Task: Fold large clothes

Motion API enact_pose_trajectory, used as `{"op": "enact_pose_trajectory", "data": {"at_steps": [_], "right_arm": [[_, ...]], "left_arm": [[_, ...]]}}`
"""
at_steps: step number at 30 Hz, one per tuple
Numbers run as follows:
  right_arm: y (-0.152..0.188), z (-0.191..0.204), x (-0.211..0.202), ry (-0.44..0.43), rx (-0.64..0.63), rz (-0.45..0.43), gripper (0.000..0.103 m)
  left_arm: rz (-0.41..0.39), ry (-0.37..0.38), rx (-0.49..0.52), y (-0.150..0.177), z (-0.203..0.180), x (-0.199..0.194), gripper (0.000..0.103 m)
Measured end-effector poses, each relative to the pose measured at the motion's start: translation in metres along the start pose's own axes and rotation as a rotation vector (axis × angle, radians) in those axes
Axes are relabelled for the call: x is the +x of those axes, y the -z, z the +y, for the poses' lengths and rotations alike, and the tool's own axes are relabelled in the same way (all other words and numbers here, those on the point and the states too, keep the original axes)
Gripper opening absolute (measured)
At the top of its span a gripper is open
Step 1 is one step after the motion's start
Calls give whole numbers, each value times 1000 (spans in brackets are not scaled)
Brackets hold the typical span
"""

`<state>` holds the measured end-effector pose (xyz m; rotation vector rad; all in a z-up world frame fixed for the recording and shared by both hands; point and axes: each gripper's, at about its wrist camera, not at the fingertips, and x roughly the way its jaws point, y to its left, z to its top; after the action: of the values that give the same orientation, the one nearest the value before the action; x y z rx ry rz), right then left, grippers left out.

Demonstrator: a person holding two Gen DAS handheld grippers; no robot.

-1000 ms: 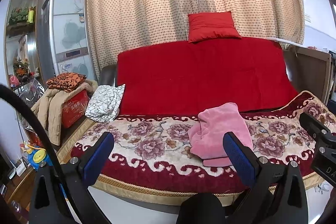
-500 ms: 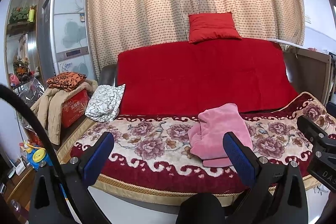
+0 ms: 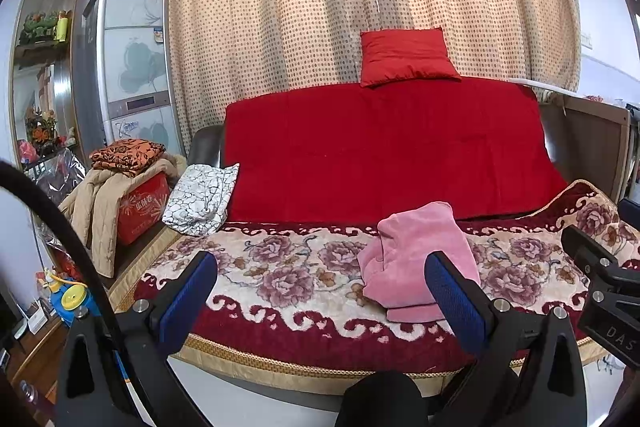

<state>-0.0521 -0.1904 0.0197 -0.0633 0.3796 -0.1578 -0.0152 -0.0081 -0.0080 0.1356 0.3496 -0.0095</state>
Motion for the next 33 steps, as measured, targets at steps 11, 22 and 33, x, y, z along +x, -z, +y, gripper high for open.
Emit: {"op": "enact_pose_trajectory", "data": {"at_steps": [11,22,33], "right_arm": [[2,0,21,20,-11,49,87],[7,1,73,31,-38,141,87],[4,-5,119,33,-45,198,87]], "left_arm": [[10,8,-13,4,2,15,103],[77,4,-27,5,-3,59,103],[94,-3,4,-11,-20,97,103]]}}
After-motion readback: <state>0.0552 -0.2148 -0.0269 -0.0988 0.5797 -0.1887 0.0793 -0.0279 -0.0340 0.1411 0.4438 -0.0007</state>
